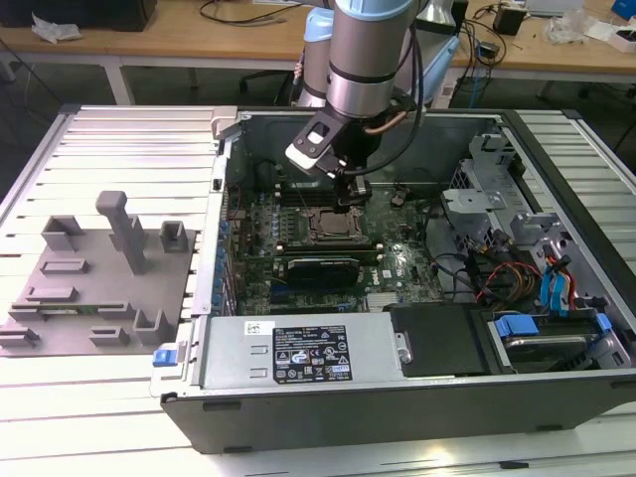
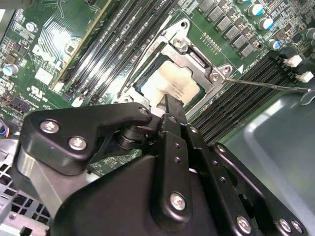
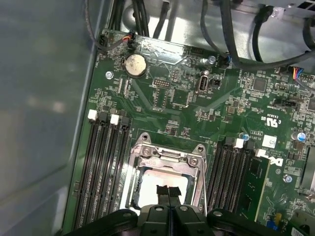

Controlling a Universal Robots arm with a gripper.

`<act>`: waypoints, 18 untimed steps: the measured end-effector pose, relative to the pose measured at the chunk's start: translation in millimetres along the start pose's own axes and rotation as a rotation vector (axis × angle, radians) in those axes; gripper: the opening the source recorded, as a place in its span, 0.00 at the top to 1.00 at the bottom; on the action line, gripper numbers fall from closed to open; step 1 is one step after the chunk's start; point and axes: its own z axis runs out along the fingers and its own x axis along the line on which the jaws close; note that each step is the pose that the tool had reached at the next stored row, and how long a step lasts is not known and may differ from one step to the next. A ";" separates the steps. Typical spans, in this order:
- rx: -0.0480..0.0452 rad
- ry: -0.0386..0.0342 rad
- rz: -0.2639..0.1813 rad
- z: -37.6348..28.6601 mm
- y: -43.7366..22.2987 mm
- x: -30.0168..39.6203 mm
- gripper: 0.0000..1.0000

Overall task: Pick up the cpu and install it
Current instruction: 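Close the cpu cover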

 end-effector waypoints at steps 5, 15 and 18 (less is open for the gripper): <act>-0.0001 -0.0005 -0.035 0.0 0.0 0.0 0.89; -0.0006 -0.0018 -0.121 0.0 0.0 0.0 0.89; -0.0007 -0.0022 -0.148 0.0 0.0 0.0 0.89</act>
